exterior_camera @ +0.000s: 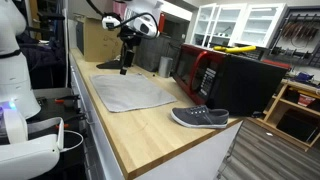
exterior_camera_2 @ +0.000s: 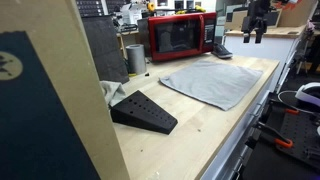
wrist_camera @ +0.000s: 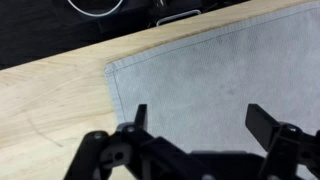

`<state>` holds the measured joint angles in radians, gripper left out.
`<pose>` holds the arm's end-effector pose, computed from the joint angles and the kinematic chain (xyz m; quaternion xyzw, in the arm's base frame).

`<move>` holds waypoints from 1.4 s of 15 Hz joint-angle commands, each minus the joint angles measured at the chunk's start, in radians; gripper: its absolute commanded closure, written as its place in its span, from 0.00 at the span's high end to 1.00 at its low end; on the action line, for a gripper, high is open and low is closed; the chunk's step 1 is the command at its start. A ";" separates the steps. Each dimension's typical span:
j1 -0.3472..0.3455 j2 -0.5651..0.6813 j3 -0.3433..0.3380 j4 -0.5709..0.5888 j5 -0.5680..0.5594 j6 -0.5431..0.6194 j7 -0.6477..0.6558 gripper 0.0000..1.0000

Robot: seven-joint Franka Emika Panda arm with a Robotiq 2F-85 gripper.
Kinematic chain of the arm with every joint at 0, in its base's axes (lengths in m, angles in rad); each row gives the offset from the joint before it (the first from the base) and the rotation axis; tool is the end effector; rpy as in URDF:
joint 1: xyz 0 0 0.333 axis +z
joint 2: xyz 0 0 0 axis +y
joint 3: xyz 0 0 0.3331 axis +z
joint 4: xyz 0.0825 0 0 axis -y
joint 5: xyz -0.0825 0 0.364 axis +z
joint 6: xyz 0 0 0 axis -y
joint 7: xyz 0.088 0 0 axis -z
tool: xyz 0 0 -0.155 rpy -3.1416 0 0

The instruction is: Fold the grey towel

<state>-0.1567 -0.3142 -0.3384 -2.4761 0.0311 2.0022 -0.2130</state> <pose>0.3428 -0.1787 0.3676 -0.9847 0.1353 0.0612 0.0908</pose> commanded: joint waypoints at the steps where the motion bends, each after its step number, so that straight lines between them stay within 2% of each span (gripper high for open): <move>1: -0.025 0.003 0.024 0.002 0.008 -0.003 -0.007 1.00; 13: -0.030 0.011 0.018 0.007 0.011 -0.001 -0.012 1.00; 21: -0.114 0.083 -0.047 -0.006 0.023 0.026 -0.035 1.00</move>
<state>-0.2403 -0.2673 -0.3713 -2.4770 0.0312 2.0024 -0.2146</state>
